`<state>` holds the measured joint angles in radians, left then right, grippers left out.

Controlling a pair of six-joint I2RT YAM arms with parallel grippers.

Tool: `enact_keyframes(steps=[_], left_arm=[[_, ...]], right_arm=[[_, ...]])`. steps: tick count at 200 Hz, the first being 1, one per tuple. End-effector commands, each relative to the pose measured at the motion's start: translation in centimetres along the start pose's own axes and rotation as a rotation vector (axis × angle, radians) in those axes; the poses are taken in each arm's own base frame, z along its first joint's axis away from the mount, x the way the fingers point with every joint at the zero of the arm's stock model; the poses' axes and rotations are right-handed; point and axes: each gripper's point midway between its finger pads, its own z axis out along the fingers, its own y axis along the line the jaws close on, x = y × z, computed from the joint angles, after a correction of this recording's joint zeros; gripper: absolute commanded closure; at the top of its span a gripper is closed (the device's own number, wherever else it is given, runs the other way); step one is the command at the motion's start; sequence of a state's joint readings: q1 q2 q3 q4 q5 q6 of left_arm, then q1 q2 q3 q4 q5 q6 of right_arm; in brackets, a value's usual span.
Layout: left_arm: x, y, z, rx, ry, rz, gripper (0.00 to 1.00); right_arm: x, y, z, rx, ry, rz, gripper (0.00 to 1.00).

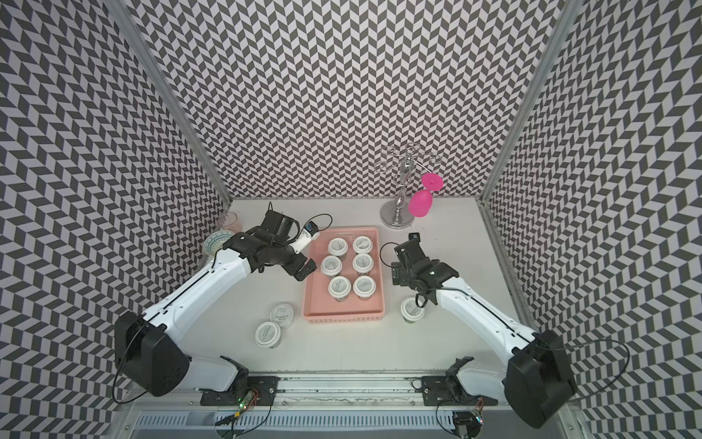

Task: Put the yogurt in the basket
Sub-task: Adjust the yogurt in the basket.

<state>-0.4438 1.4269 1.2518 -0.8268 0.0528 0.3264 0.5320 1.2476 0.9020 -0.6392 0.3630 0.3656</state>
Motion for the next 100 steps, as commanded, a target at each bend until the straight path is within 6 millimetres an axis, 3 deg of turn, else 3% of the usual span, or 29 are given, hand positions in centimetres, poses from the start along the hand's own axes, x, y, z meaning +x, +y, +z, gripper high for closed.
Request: enact_keyframes(steps=[1,37,100], left_arm=[[-0.7,2.6,0.5,-0.134,-0.014,-0.028,0.01],[-0.3,3.4,3.0,-0.174,0.032,-0.031,0.01],[0.4,2.8,6.4,-0.189,0.089,0.019,0.01]], right_arm=[[1.5,0.8,-0.7,-0.074,0.041,0.053,0.01],[3.1,0.6,-0.5,-0.069,0.093,0.066,0.01],[2.8,0.5,-0.7,-0.067,0.069,0.064,0.00]])
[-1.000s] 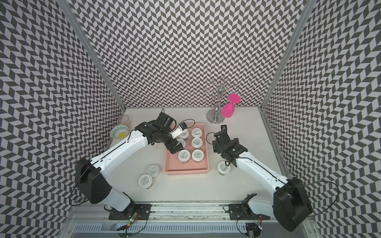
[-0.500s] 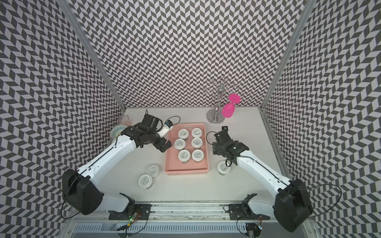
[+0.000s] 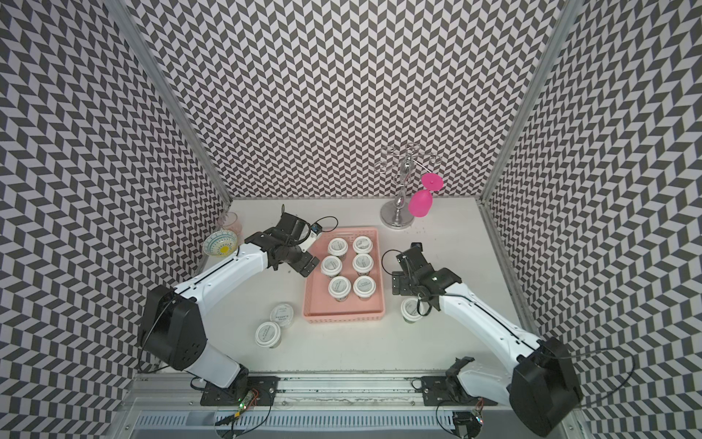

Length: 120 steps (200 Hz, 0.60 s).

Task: Put the yogurt in the basket
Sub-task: Adjust the yogurt in the basket.

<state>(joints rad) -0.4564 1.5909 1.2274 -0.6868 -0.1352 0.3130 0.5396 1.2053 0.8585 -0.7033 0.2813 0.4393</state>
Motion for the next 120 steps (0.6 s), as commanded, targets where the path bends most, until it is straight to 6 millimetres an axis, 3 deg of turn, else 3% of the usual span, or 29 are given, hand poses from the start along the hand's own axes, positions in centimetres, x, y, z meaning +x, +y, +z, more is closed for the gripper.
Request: enact_keyframes(steps=[1,120], left_arm=[[-0.7,-0.2,0.7,-0.033,-0.016,0.018,0.01],[-0.2,-1.5,3.4,-0.032,0.033,0.055,0.00]], right_arm=[[-0.2,0.2,-0.3,-0.017,-0.022,0.016,0.00],[0.1,0.6,-0.6,-0.038,-0.015,0.027,0.00]])
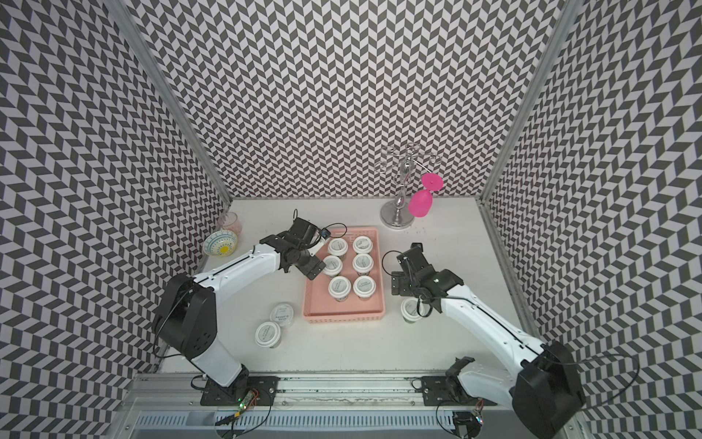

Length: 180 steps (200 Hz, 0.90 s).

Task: Put the yogurt in the basket
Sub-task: Adjust the yogurt in the basket.

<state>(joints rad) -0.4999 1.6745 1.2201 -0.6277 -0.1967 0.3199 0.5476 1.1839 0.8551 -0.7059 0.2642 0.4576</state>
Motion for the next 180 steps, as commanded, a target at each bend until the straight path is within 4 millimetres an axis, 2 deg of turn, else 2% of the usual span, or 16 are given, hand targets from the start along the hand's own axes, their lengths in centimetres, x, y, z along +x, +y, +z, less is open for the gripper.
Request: enact_keyframes(steps=[1,71,124,146,180], left_arm=[[-0.2,-0.4,0.6,-0.001,-0.004,0.006,0.00],[-0.7,-1.4,1.3,0.016,-0.001,0.027,0.00],[-0.9,-1.8,1.6,0.018,0.002,0.036,0.00],[-0.9,-1.6,1.2,0.012,-0.001,0.035,0.00],[-0.5,-1.5,-0.2,0.016,-0.014,0.030,0.00]], right_arm=[[0.0,0.3,-0.1,-0.012,-0.012,0.011,0.00],[0.2,0.6,-0.2,-0.022,-0.005,0.023,0.00],[2.5,1.1,0.4,-0.058,0.073,0.102,0.00],[3.1,1.4,0.5,-0.069,0.081,0.108,0.00],[2.9,1.5,0.3,-0.070,0.073,0.102,0.00]])
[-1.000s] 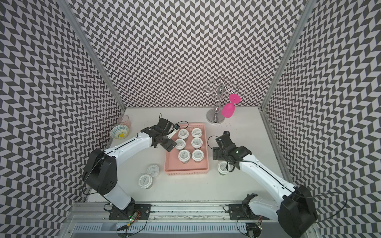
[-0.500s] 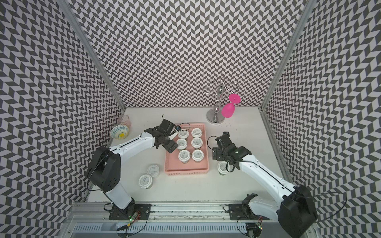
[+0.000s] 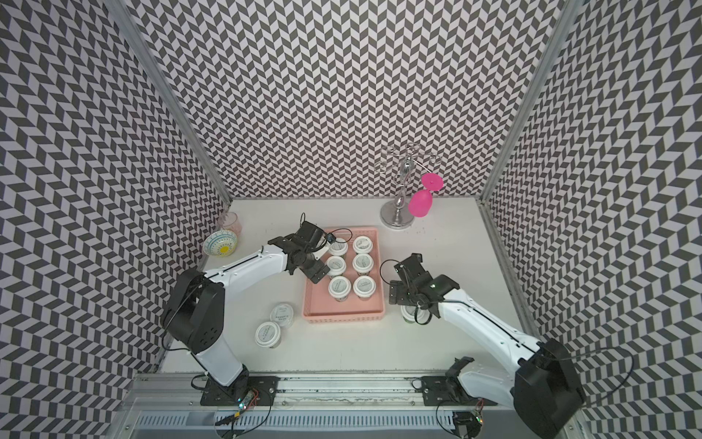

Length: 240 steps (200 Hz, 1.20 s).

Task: Put the yogurt in the basket
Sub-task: Adjust the yogurt in the basket.

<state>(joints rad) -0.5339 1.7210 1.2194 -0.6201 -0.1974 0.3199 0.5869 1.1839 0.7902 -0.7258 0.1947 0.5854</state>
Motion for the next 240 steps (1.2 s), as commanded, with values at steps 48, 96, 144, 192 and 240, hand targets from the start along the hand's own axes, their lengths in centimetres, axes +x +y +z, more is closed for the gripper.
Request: enact_keyframes(steps=[48,96,144,192,240], left_arm=[[-1.8,-1.5,-4.9,0.130,-0.117,0.004,0.08],[-1.2,-2.7,-3.7,0.192,-0.086,0.050,0.44],[-0.4,-2.7,-3.9,0.242,-0.135,0.193,0.41],[0.2,-3.8,-2.8,0.359,-0.143,0.348,0.36],[0.3,-3.1,-0.6,0.340,-0.118,0.376,0.36]], right_arm=[[-1.0,0.8,-0.6,-0.034,-0.040,0.010,0.00],[-1.1,0.8,-0.7,-0.037,-0.046,0.005,0.00],[-1.2,1.0,-0.7,-0.048,-0.053,0.000,0.00],[-1.2,1.1,-0.6,-0.052,-0.054,-0.004,0.00],[-1.3,1.1,-0.7,-0.055,-0.063,-0.004,0.00]])
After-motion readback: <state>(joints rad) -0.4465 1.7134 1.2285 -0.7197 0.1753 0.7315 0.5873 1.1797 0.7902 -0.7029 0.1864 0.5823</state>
